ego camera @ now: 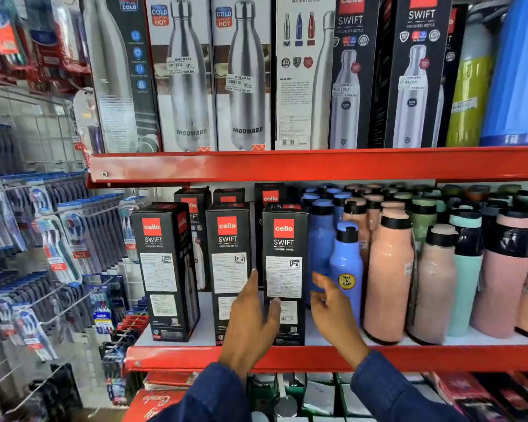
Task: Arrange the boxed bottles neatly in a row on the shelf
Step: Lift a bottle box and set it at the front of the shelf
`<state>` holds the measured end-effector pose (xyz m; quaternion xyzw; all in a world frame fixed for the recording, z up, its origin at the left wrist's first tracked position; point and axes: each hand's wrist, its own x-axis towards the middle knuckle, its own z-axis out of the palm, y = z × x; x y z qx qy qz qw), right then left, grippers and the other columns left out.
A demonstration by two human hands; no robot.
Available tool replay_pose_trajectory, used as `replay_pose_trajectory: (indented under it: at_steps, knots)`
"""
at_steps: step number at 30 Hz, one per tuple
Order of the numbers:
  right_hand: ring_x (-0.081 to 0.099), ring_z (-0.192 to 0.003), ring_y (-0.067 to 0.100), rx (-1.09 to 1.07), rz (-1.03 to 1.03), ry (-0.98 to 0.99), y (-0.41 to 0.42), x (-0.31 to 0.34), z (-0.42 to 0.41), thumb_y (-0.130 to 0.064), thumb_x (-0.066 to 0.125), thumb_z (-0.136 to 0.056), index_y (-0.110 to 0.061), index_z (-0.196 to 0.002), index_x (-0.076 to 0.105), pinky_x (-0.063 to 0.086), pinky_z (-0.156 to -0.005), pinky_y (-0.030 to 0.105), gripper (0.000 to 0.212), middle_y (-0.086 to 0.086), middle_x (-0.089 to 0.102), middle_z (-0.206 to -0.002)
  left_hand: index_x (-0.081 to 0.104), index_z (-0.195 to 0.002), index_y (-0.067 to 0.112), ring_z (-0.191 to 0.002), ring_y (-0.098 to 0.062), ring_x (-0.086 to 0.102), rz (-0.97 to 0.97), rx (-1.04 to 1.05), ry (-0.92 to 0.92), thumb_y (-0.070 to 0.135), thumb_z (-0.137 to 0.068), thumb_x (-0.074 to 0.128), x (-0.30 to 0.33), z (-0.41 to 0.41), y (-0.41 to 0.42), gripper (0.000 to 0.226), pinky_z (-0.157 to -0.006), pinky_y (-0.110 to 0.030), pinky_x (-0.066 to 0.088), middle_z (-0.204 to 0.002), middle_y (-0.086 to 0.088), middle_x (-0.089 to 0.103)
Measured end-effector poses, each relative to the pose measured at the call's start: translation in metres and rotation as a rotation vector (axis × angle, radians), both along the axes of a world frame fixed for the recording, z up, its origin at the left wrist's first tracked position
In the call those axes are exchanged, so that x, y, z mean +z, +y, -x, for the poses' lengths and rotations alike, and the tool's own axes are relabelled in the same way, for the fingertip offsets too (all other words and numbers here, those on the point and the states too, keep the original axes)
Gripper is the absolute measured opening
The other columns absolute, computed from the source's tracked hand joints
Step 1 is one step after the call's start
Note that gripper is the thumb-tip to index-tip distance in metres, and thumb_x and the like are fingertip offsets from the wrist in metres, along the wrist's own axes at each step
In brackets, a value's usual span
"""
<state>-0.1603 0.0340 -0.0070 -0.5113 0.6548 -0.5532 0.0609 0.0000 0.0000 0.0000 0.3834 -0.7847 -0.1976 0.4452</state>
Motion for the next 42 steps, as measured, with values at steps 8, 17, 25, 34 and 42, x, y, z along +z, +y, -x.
replay_pose_trajectory:
  at_steps: [8,17,25,34,42]
  knots:
    - [0.058,-0.091,0.012,-0.03,-0.005,0.001,-0.001,0.003,-0.005,0.007,0.05,-0.088,-0.01,-0.127,0.056,0.038,-0.077,0.008,0.044,-0.004,0.062,-0.106,0.042,-0.148,0.005,-0.124,-0.025,0.064,-0.047,0.053,0.06,0.032,-0.09,0.067,0.002,0.012,0.003,0.068,-0.102,-0.025,0.047,-0.136,-0.008,0.067]
    - [0.068,-0.099,0.008,0.007,0.088,-0.06,0.004,-0.001,-0.006,0.01,0.044,-0.089,-0.022,-0.122,0.062,0.054,-0.093,0.033,0.05,-0.007,0.07,-0.11,0.052,-0.137,0.03,-0.104,-0.008,0.07,-0.094,0.014,0.223,0.054,-0.079,0.073,0.003,0.015,0.004,0.067,-0.094,-0.037,0.059,-0.116,0.018,0.071]
    - [0.067,-0.103,0.01,0.0,0.371,0.011,0.027,0.002,-0.015,0.013,0.054,-0.085,-0.024,-0.106,0.071,0.055,-0.089,0.031,0.046,-0.013,0.071,-0.108,0.054,-0.119,0.025,-0.094,0.001,0.069,-0.108,-0.006,0.504,0.039,-0.058,0.097,0.012,0.013,0.017,0.077,-0.084,-0.024,0.06,-0.111,0.008,0.071]
    - [0.061,-0.108,0.011,0.048,0.425,0.053,0.046,0.021,-0.01,-0.02,0.073,-0.08,-0.025,-0.118,0.059,0.052,-0.087,0.024,0.041,-0.016,0.058,-0.119,0.054,-0.131,0.025,-0.107,-0.013,0.073,0.021,-0.144,0.529,0.02,-0.064,0.091,0.015,-0.006,0.01,0.076,-0.092,-0.025,0.06,-0.117,0.005,0.074]
    - [0.061,-0.111,-0.003,0.224,0.325,-0.07,0.042,0.019,-0.011,-0.013,0.071,-0.085,-0.025,-0.131,0.055,0.055,-0.088,0.02,0.051,-0.018,0.068,-0.12,0.038,-0.154,0.015,-0.135,-0.016,0.058,-0.068,-0.365,0.383,0.003,-0.092,0.069,0.025,-0.012,-0.005,0.07,-0.114,-0.039,0.047,-0.148,-0.001,0.059]
